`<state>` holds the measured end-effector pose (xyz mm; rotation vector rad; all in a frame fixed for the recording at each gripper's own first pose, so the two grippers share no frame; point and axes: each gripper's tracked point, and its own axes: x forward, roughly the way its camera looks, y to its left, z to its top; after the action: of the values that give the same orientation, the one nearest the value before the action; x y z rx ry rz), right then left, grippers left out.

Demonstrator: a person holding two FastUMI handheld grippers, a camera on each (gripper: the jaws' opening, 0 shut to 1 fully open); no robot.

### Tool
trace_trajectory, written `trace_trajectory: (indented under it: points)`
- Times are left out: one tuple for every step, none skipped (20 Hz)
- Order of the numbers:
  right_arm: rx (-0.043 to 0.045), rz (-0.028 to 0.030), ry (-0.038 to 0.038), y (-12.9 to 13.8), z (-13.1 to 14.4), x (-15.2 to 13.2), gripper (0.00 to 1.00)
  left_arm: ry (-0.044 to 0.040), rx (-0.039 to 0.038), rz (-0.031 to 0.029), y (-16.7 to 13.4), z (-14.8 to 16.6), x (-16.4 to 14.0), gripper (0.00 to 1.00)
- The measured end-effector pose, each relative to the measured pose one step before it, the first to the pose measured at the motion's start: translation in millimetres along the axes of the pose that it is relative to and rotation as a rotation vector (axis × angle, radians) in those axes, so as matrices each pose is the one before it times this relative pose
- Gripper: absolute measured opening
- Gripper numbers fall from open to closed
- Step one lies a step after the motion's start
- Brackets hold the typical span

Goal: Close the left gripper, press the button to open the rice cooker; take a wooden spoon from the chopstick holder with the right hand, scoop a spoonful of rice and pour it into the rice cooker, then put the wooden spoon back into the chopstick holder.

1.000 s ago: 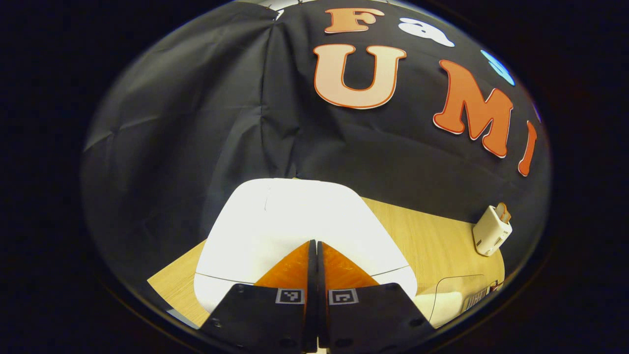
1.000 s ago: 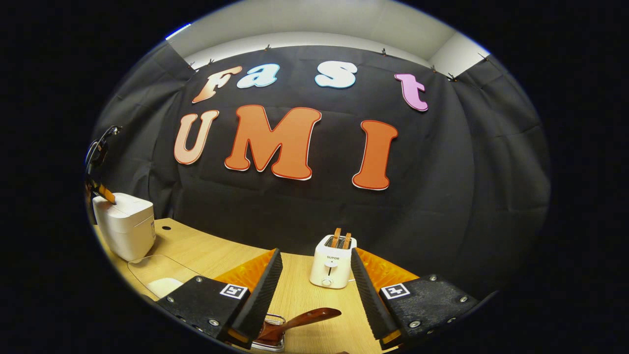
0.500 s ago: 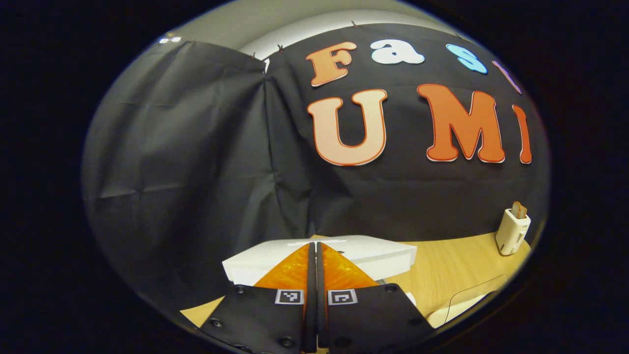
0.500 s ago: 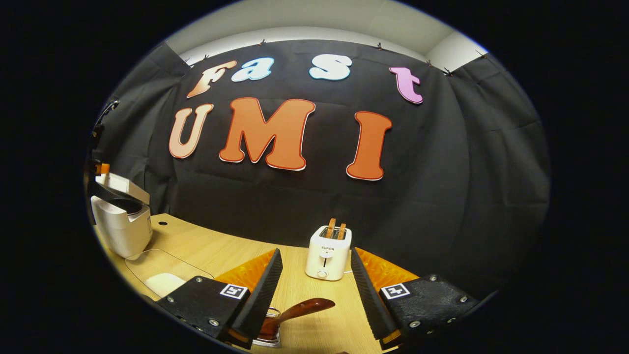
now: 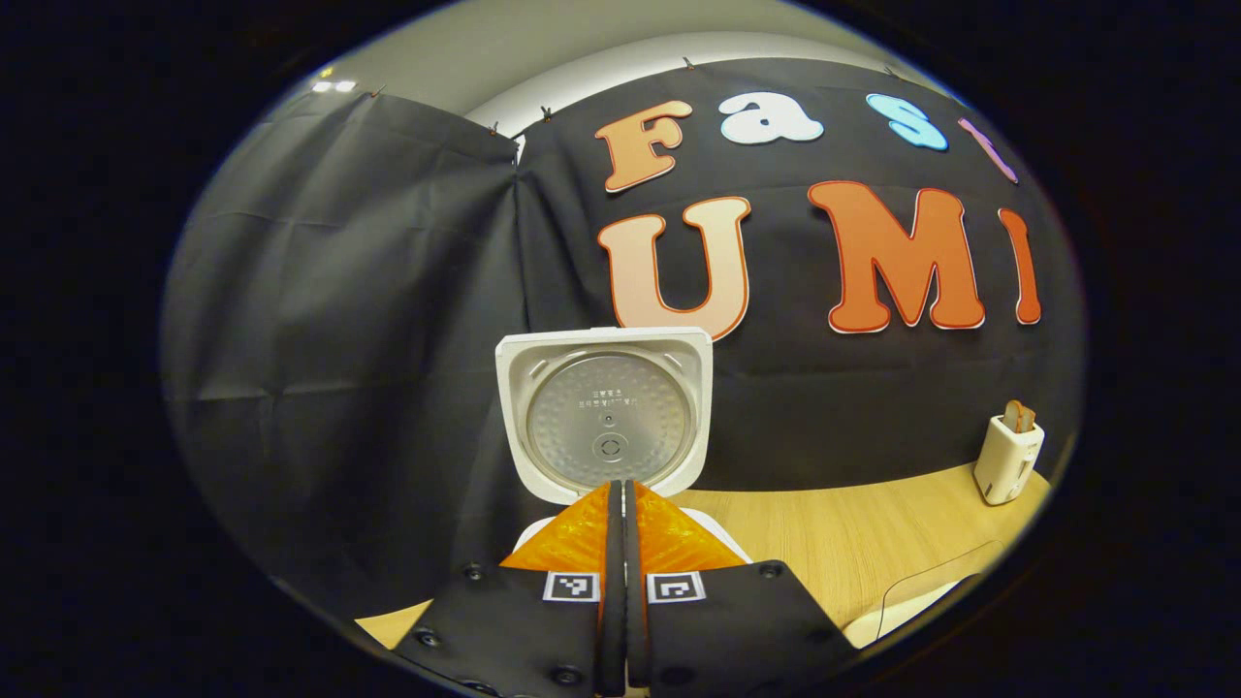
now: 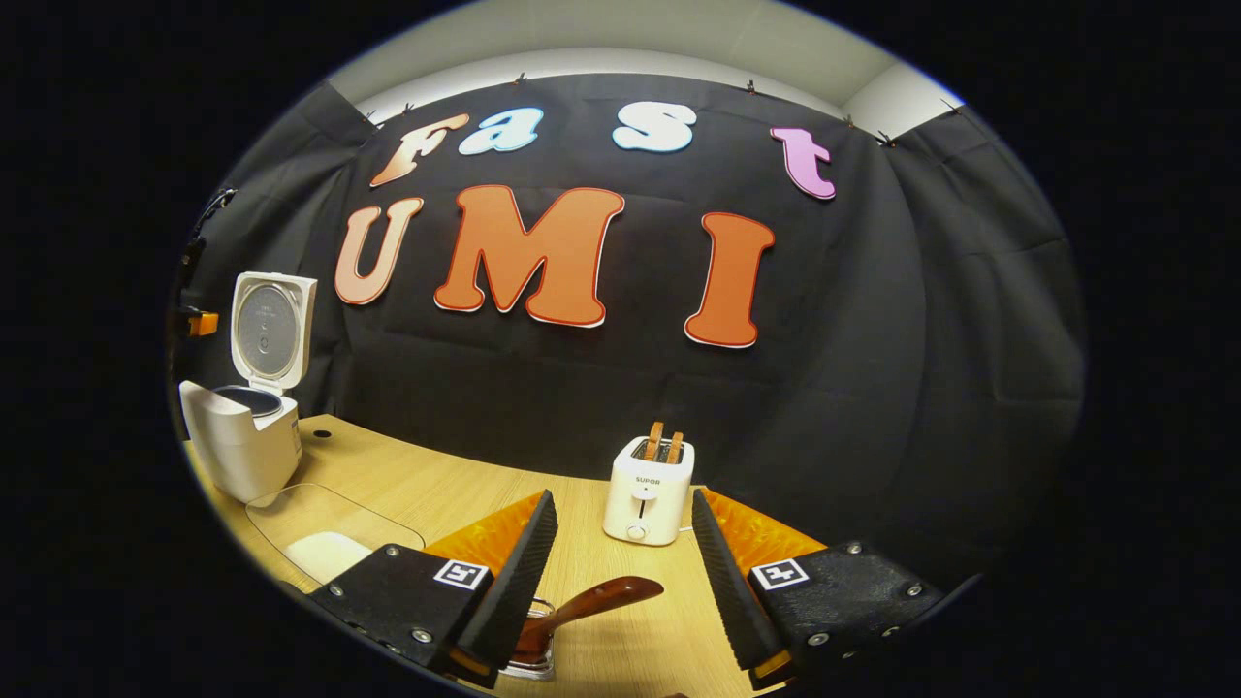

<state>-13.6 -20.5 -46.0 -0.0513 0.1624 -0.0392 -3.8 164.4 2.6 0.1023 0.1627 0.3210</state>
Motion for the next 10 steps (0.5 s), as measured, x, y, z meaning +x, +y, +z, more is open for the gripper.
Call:
trace_trajectory:
  points:
    - [0.00133,-0.00059,0.00518,0.50,-2.05,-0.56,0.83,-0.00977,-0.00752,-0.01051,-0.76,-0.66,0.78,0.04]
    - [-0.00083,0.00175,0.00363,0.57,-1.79,-0.91,0.83,-0.01245,-0.00888,-0.01271,-1.23,2.83,-1.51,0.04]
    - [-0.00112,-0.00139,0.00496,0.15,-1.32,-0.43,0.83,-0.00607,-0.00770,-0.01454,-2.85,-1.21,1.67,0.04]
    - [-0.00159,0.00243,0.00519,0.17,-2.69,-0.72,0.83,-0.00366,-0.00403,-0.01021,-3.84,0.20,-0.46,0.02]
    - [0.00134,0.00102,0.00713,1.44,-2.81,-1.57,0.83,-0.00595,-0.00409,-0.00739,-7.55,-2.73,-3.43,0.04]
    - [0.00261,0.00456,0.00710,0.83,-2.89,-0.20,0.83,-0.00306,0.00237,-0.00662,-4.23,-1.53,-2.73,0.05]
    - [0.00500,0.00125,0.00767,0.66,-2.47,1.24,0.83,-0.00413,0.00272,-0.00274,-0.99,-2.75,-2.39,0.13]
    - [0.00329,0.00155,0.00895,0.40,-3.51,1.30,0.83,-0.00454,0.00400,-0.00508,-1.45,0.21,-1.64,0.15]
    - [0.00115,-0.00135,0.01069,0.46,-4.62,0.43,0.84,-0.00273,0.00166,-0.00588,-2.44,1.12,0.24,0.23]
    - [0.00147,-0.00216,0.01185,-0.82,-4.64,1.12,0.83,-0.00108,0.00004,-0.01059,-4.00,-0.49,-0.62,0.23]
